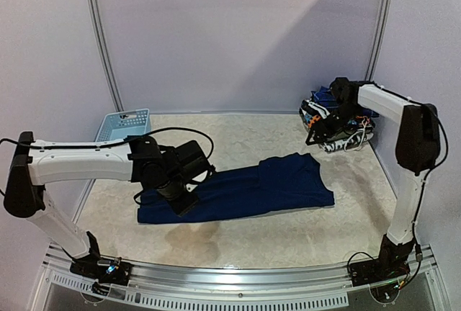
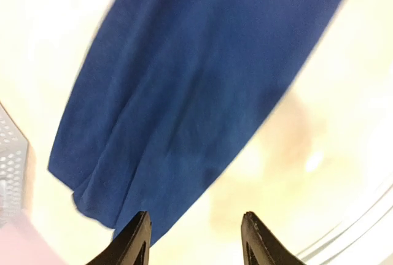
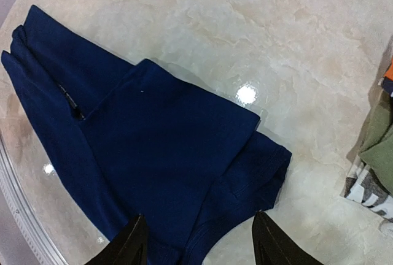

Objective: Fold and stack the mixed laundry pile
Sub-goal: Rotate the rectangle-folded T-shirt at the center of the board.

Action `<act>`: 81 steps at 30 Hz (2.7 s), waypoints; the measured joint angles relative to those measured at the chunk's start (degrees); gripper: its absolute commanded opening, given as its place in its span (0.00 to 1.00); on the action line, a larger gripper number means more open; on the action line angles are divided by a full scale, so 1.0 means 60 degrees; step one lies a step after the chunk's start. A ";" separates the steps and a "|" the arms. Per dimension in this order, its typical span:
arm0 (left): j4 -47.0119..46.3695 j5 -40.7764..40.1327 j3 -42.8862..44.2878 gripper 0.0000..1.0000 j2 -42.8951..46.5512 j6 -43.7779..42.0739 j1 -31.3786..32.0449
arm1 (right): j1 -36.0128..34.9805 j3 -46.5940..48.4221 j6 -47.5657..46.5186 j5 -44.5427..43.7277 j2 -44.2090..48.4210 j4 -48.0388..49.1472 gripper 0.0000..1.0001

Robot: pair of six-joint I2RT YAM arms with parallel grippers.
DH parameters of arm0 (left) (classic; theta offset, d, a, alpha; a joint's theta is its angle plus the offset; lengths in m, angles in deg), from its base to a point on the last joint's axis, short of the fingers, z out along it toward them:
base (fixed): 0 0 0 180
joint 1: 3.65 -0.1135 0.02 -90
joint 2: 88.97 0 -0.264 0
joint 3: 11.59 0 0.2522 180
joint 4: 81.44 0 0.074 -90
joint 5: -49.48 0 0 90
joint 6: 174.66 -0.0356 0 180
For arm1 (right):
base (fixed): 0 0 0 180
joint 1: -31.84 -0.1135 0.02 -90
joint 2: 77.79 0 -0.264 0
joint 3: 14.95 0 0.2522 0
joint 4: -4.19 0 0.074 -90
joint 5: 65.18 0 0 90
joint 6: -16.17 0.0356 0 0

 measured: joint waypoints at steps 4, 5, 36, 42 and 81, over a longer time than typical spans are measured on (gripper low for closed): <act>0.1257 -0.0335 0.0222 0.52 -0.0852 -0.1045 0.0186 | 0.0000 -0.1206 -0.0197 0.0036 0.1665 0.0073 0.58; 0.1508 -0.0455 0.0226 0.52 -0.1067 -0.1235 0.0186 | 0.0000 -0.1472 -0.0233 0.0055 0.1887 0.0051 0.59; 0.2492 -0.0157 0.0397 0.00 -0.4014 -0.3300 -0.0656 | -0.0004 -0.3741 -0.0761 -0.0124 0.2911 -0.0288 0.58; 0.2656 0.0051 0.0634 0.00 -0.4164 -0.3319 -0.0656 | -0.0055 -0.4102 -0.0856 -0.0364 0.2794 -0.0535 0.62; 0.3555 0.3257 0.4513 0.14 -0.5457 -0.3450 0.1217 | -0.2211 0.6207 -0.1621 -0.4656 -0.5792 0.1056 0.27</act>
